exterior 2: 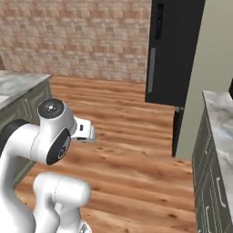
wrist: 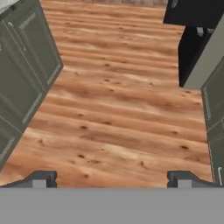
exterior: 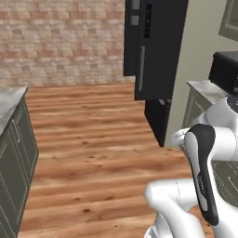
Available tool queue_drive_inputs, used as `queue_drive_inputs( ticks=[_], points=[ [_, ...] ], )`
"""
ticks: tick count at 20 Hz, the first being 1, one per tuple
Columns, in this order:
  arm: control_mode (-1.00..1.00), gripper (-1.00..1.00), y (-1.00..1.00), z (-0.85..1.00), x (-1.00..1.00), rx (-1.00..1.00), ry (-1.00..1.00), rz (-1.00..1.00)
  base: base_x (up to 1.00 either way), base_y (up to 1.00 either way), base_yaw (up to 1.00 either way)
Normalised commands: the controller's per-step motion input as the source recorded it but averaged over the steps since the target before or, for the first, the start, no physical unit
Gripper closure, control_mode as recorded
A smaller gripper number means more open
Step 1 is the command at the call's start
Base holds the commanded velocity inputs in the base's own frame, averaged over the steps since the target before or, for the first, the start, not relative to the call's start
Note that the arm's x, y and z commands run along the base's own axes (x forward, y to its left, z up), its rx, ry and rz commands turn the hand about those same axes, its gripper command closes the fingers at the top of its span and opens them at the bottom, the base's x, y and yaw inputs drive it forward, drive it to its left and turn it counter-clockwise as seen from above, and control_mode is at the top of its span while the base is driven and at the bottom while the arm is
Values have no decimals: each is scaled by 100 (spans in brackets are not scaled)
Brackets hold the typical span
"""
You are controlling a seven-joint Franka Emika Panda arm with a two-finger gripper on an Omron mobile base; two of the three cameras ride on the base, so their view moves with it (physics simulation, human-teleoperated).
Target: Take a sugar cube from the saucer and place it inside the coffee. Then, grab milk from the fridge and place it next to the coffee on the counter to sweeten the coffee.
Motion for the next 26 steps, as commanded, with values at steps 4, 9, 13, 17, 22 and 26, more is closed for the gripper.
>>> queue_drive_inputs(
  ticks=[4, 9, 13, 17, 22, 26],
  points=[
    [100, -100, 0, 0, 0, 0, 0, 0, 100, 1, 6],
    [100, -100, 0, 0, 0, 0, 0, 0, 100, 20, 2],
    [100, -100, 0, 0, 0, 0, 0, 0, 100, 30, 0],
    [100, -100, 0, 0, 0, 0, 0, 0, 100, 43, 0],
    [100, -100, 0, 0, 0, 0, 0, 0, 100, 65, -3],
    [100, -100, 0, 0, 0, 0, 0, 0, 100, 71, -15]
  ],
)
